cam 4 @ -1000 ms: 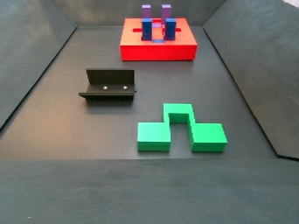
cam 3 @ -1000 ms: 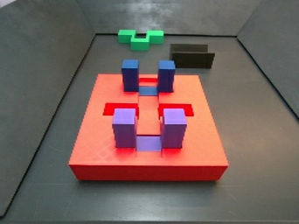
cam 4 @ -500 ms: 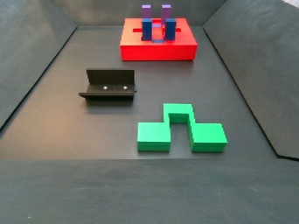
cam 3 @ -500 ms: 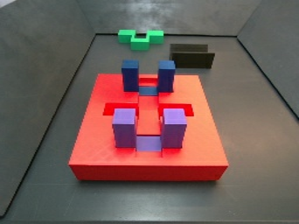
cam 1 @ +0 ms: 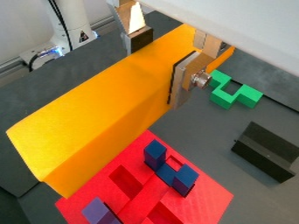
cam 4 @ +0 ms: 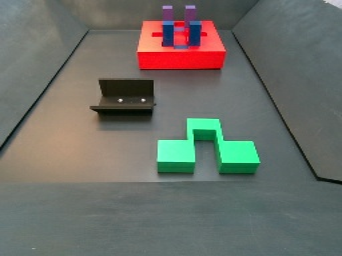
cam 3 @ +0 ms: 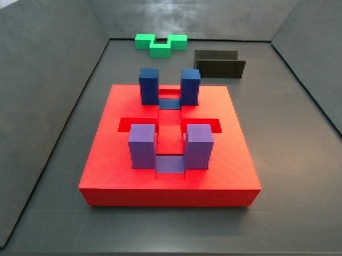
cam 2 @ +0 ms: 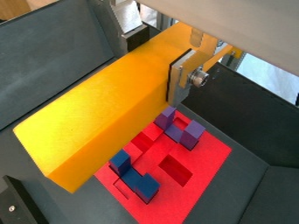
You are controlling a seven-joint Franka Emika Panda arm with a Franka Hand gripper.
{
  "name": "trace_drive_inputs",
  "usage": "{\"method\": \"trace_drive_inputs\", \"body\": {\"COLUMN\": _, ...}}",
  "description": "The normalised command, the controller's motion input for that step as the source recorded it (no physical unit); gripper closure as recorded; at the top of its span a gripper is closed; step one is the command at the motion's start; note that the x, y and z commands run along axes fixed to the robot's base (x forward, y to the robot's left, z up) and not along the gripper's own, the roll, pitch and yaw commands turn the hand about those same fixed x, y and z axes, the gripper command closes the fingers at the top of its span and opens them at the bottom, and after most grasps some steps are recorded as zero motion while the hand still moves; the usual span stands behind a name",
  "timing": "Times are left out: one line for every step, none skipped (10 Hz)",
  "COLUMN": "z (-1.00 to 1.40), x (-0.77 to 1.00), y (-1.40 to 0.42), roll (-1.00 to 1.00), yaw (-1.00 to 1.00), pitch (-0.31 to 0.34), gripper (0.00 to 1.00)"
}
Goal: Pick up the yellow object. Move up. Move to above the board. Insert the yellow object.
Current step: Insert the yellow object.
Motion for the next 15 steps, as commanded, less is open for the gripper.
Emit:
{"method": "trace_drive_inputs", "body": {"z": -0.30, "x": 0.28, "y": -0.19, "roll": 0.00, "yaw": -0.05, "pitch": -0.023, "gripper": 1.00}}
{"method": "trace_drive_inputs", "body": {"z": -0.56, "x": 0.54, "y": -0.23, "roll": 0.00, "yaw": -0.08, "pitch": -0.067, "gripper": 1.00}}
{"method": "trace_drive_inputs", "body": {"z": -0.60, "x": 0.69, "y": -0.20, "roll": 0.01, "yaw": -0.08, "pitch": -0.069, "gripper": 1.00}}
{"method": "trace_drive_inputs", "body": {"z": -0.65, "x": 0.71, "y": -0.21, "roll": 0.04, "yaw": -0.07, "pitch": -0.066, "gripper": 1.00}}
{"method": "trace_drive_inputs", "body": {"z": -0.70, "x": 0.57, "y": -0.21, "roll": 0.10, "yaw": 0.00, "pitch": -0.053, "gripper": 1.00}}
{"method": "trace_drive_inputs", "body": {"z": -0.76, "x": 0.40, "y": -0.17, "roll": 0.12, "yaw": 0.00, "pitch": -0.050, "gripper": 1.00}}
{"method": "trace_drive_inputs", "body": {"z": -0.79, "x": 0.24, "y": -0.13, "roll": 0.15, "yaw": 0.11, "pitch": -0.044, "gripper": 1.00}}
{"method": "trace_drive_inputs", "body": {"z": -0.73, "x": 0.16, "y": 0.00, "roll": 0.20, "yaw": 0.22, "pitch": -0.011, "gripper": 1.00}}
{"method": "trace_drive_inputs", "body": {"z": -0.60, "x": 0.20, "y": 0.00, "roll": 0.20, "yaw": 0.32, "pitch": 0.000, "gripper": 1.00}}
{"method": "trace_drive_inputs", "body": {"z": -0.56, "x": 0.17, "y": -0.02, "roll": 0.16, "yaw": 0.32, "pitch": 0.000, "gripper": 1.00}}
{"method": "trace_drive_inputs", "body": {"z": -0.51, "x": -0.06, "y": -0.09, "roll": 0.10, "yaw": 0.03, "pitch": 0.000, "gripper": 1.00}}
{"method": "trace_drive_inputs", "body": {"z": -0.48, "x": -0.11, "y": -0.05, "roll": 0.00, "yaw": 0.00, "pitch": 0.000, "gripper": 1.00}}
{"method": "trace_drive_inputs", "body": {"z": -0.50, "x": -0.25, "y": 0.00, "roll": 0.00, "yaw": -0.06, "pitch": 0.003, "gripper": 1.00}}
{"method": "trace_drive_inputs", "body": {"z": -0.47, "x": -0.36, "y": 0.00, "roll": 0.00, "yaw": -0.13, "pitch": 0.020, "gripper": 1.00}}
{"method": "trace_drive_inputs", "body": {"z": -0.42, "x": -0.38, "y": 0.05, "roll": 0.00, "yaw": -0.17, "pitch": 0.059, "gripper": 1.00}}
